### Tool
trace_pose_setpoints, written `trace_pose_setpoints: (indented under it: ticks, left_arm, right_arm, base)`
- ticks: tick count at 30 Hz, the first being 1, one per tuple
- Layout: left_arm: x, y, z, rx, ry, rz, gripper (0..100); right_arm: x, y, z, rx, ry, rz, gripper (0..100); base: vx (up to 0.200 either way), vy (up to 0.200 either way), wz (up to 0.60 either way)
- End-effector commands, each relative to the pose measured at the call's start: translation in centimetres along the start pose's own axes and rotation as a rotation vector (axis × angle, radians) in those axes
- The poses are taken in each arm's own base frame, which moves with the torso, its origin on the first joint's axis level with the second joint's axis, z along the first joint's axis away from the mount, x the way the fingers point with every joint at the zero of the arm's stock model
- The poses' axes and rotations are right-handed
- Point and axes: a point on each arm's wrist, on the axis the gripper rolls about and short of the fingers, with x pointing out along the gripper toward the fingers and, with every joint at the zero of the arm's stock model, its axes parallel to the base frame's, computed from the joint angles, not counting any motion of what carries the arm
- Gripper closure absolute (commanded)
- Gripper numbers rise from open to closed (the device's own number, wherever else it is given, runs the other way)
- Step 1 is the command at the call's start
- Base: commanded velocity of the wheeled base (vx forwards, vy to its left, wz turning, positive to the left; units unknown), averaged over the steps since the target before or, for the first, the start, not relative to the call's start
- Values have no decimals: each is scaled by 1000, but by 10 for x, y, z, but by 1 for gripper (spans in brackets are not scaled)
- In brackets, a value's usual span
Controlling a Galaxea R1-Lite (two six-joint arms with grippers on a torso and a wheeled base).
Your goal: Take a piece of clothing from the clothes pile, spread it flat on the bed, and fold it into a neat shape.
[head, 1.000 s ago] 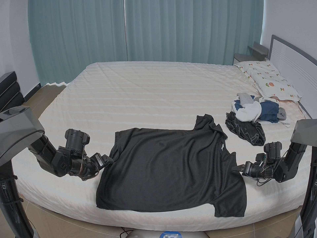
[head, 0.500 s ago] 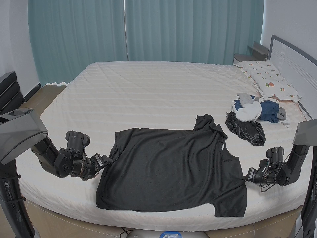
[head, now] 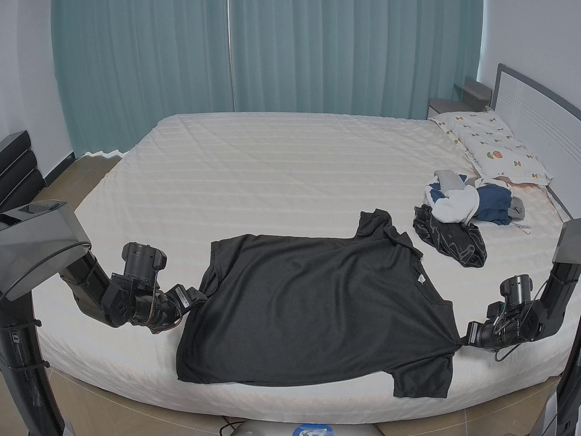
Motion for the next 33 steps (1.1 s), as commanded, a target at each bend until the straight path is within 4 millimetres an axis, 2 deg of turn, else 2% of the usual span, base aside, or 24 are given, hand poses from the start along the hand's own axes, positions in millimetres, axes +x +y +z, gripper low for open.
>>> trace_pose_setpoints:
  ticks: [1,5,10,14,16,26,33]
  left_arm:
    - [1,0,0,0,1,1,0]
    - [1,0,0,0,1,1,0]
    - [0,1,2,-8,-3,2,0]
    - [1,3,3,-12,-6,3,0]
    - [1,3,6,-17,-13,0,0]
    - [16,-2,13,-72,-71,-54,0]
    - [16,0,11,-81,-64,-48,0]
  right_arm:
    - [-4,-1,1,-17,-4,-20,0]
    - [-7,0,3,-24,-23,-32,0]
    - [-21,3,23,7,-123,8,0]
    - [-22,7,33,63,-150,87,0]
    - [-19,10,40,116,-185,136,0]
    - [7,14,44,350,-233,276,0]
    - [19,11,41,387,-207,273,0]
  base:
    - [0,0,0]
    - [0,0,0]
    - [0,0,0]
    - [0,0,0]
    - [0,0,0]
    - [0,0,0]
    - [0,0,0]
